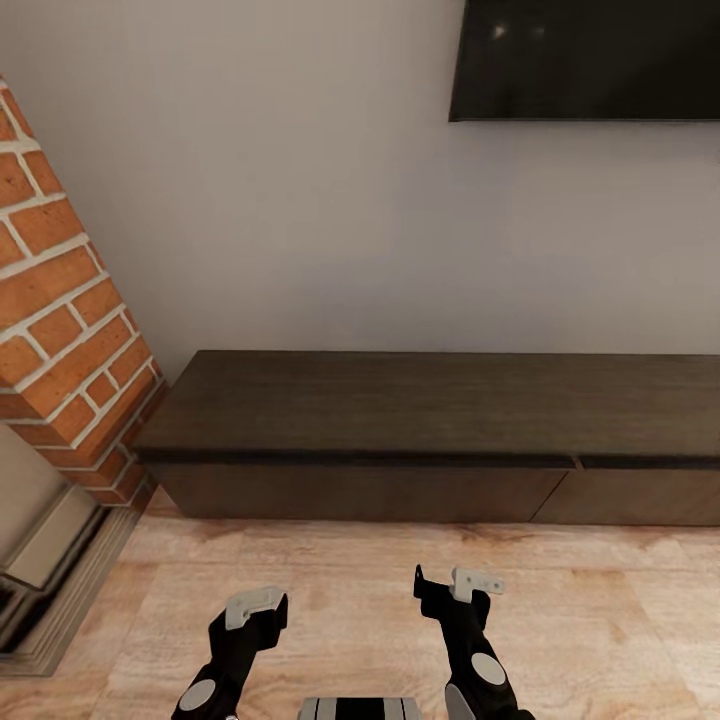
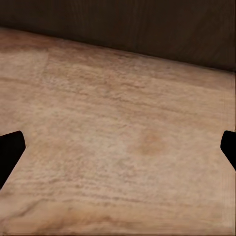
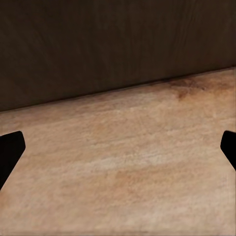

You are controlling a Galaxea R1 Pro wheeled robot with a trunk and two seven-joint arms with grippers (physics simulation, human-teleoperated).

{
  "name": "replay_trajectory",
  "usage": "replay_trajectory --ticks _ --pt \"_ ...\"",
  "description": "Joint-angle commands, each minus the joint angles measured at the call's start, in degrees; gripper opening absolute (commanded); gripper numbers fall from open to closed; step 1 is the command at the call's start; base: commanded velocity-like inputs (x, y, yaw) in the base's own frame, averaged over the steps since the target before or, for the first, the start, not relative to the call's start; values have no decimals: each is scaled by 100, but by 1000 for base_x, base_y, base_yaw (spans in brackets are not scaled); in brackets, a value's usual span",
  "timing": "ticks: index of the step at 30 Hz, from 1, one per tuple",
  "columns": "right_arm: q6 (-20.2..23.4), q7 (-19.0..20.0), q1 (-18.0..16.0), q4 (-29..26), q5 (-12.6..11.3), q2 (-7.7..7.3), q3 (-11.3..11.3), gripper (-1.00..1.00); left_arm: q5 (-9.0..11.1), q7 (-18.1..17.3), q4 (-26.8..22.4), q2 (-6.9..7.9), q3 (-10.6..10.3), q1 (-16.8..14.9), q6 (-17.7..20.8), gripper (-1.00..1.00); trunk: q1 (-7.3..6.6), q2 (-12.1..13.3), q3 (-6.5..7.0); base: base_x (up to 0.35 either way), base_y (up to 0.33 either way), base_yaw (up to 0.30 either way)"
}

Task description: Place each of the two pumpkins and all three candles from the living room inside a cabinet in the living room (use any cabinet), then make sure every cabinet is closed, and position the cauldron so it is next to a table in the living room.

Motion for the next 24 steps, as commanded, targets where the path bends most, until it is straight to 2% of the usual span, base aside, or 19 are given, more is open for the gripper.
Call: replay_trajectory --ticks 1,9,16,24 --pt "29 -40 -3 -9 -27 -2 8 100 34 104 -40 3 -14 -10 114 100 -1 -2 -5 0 0 0" --pt "29 -51 -5 -9 -42 -3 3 100 194 190 -224 10 -4 -48 880 100 -19 7 150 0 0 0" --pt "29 -55 -4 -9 -17 -2 0 100 235 197 -358 22 0 -53 1035 100 -37 17 306 0 0 0" --pt "29 -58 -3 -9 7 -2 1 100 240 197 -378 30 3 -53 1146 100 -212 336 449 0 0 0"
